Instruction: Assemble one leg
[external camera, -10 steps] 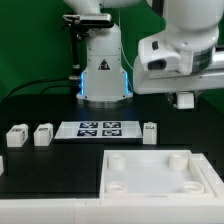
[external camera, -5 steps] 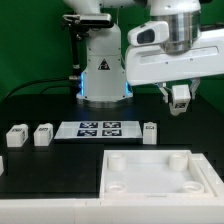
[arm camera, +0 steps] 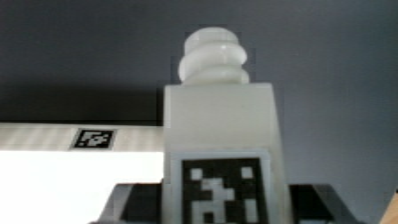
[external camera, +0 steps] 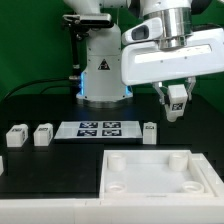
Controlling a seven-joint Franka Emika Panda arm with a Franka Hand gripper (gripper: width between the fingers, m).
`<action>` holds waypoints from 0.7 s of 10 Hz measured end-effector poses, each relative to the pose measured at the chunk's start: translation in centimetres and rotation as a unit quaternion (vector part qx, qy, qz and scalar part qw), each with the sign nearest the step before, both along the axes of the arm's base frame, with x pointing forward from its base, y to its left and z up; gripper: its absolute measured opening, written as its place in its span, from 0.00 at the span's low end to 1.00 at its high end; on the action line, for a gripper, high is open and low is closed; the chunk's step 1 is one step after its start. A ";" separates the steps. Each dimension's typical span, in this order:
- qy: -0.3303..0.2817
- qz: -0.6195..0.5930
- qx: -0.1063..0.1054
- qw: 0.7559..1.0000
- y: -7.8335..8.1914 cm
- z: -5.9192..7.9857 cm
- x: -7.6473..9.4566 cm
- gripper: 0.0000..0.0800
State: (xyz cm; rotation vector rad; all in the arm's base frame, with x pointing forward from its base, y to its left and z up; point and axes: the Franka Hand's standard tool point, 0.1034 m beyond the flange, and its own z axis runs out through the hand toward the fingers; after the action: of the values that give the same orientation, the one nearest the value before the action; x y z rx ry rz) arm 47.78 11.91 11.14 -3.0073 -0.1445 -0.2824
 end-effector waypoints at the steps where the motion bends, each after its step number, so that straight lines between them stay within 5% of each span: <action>1: -0.008 -0.002 0.003 1.000 -0.3 -0.2 2.1 0.36; 5: -0.029 0.004 0.017 0.999 0.6 0.0 8.1 0.36; 7: -0.043 0.002 0.016 0.999 0.5 -0.1 8.1 0.36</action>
Offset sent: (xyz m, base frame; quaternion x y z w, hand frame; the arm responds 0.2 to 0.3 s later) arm 0.0588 0.0087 0.0021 -0.0067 0.0222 -0.0340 0.9992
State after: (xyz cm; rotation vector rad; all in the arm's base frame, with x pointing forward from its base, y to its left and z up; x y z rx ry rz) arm 55.89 12.42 10.99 -2.9645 -0.1532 -0.4092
